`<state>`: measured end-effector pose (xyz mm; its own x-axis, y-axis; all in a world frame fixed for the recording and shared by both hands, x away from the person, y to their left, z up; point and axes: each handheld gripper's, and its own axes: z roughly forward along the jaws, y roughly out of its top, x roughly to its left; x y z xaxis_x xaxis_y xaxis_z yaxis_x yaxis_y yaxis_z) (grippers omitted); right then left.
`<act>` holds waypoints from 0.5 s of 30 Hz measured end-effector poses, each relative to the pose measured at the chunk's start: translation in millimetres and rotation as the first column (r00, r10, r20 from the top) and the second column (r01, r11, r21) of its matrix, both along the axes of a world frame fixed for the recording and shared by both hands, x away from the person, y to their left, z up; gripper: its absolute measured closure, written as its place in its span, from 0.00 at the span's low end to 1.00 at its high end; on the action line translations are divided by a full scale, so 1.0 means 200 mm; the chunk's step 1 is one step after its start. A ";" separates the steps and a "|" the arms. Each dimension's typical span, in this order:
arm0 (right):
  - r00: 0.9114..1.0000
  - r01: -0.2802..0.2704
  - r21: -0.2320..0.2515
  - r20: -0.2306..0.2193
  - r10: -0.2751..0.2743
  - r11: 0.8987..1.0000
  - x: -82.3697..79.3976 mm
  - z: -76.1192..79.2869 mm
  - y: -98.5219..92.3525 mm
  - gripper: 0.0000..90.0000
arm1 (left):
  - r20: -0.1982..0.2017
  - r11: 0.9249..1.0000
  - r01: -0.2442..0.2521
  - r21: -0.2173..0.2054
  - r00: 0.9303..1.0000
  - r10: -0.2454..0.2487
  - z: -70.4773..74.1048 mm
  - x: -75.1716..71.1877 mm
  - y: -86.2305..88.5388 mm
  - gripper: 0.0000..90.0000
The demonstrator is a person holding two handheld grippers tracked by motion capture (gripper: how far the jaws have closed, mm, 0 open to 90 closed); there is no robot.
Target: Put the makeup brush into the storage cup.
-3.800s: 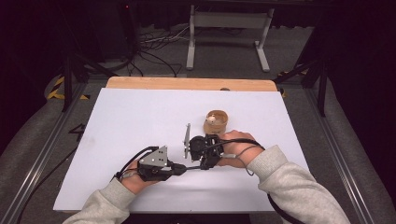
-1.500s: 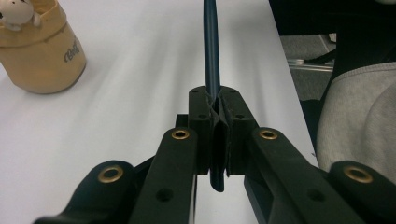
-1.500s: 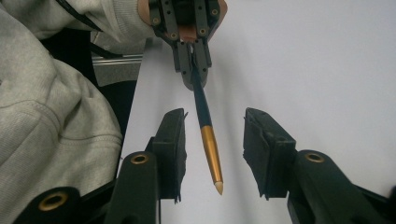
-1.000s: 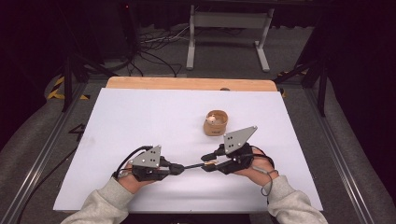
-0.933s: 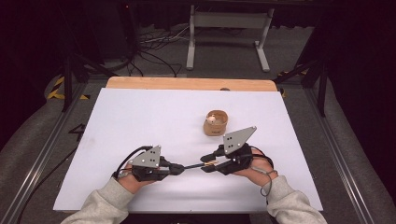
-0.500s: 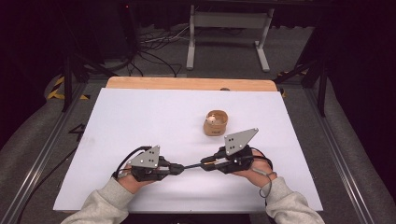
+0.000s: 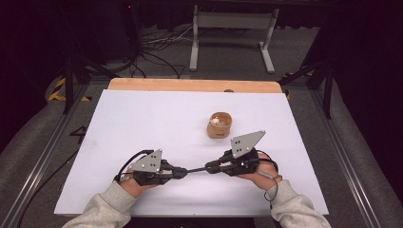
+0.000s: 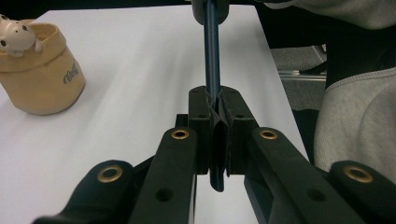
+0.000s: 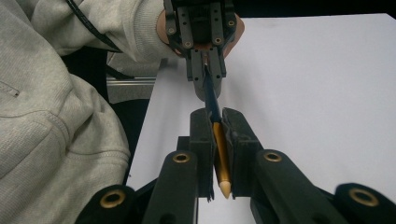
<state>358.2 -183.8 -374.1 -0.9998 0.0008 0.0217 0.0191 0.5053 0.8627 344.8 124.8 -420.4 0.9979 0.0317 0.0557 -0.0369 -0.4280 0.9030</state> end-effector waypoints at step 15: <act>1.000 0.005 -0.076 -0.001 -0.005 0.997 -0.01 0.06 0.03 0.94 | 0.000 1.000 -0.001 0.014 1.000 0.001 0.01 0.00 0.00 0.93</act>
<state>356.9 -177.6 -362.8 -0.9997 0.0079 0.0226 0.0231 0.5696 0.8216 344.5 123.9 -418.9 0.9979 0.0317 0.0563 -0.0366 -0.4408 0.8968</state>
